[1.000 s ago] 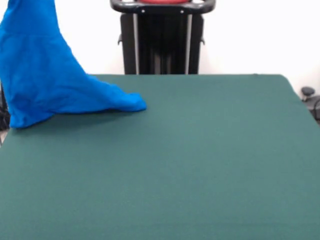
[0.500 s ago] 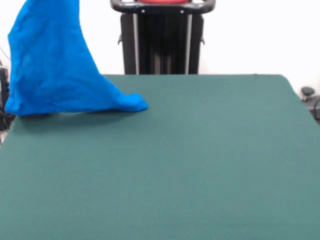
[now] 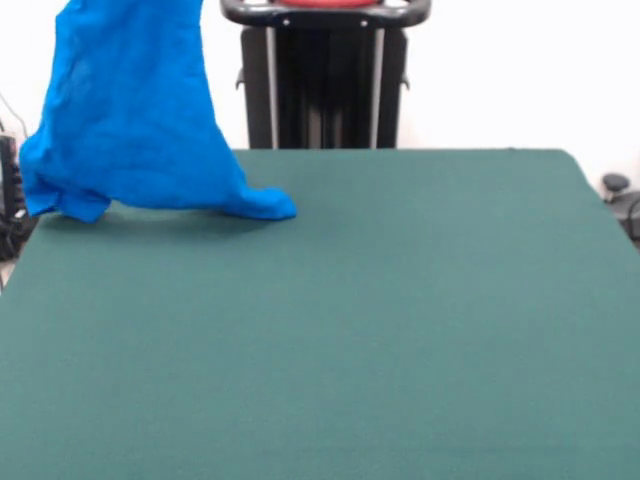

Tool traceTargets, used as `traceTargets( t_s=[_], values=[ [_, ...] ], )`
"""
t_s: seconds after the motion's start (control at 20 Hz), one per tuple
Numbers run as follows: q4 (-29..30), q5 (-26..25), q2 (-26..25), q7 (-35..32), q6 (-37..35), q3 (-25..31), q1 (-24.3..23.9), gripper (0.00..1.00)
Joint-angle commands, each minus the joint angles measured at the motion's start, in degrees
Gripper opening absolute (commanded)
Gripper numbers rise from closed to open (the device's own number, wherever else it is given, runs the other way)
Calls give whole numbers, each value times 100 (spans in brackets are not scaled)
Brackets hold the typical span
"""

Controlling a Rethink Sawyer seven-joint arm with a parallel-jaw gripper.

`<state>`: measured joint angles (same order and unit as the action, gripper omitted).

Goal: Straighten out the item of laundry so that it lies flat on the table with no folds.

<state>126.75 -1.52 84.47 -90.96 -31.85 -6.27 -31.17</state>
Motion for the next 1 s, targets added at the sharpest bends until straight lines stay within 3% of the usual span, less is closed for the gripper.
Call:
traceTargets(
  t_s=[0.05,0.35,0.6,1.0],
  values=[
    [1314,-49,369,1427,-822,-26,20,0],
    [1221,-164,681,1020,-1649,-100,406,0],
    [1260,-194,952,315,-2045,-211,976,0],
    [1200,-102,1106,124,-2649,-470,1432,0]
  ],
)
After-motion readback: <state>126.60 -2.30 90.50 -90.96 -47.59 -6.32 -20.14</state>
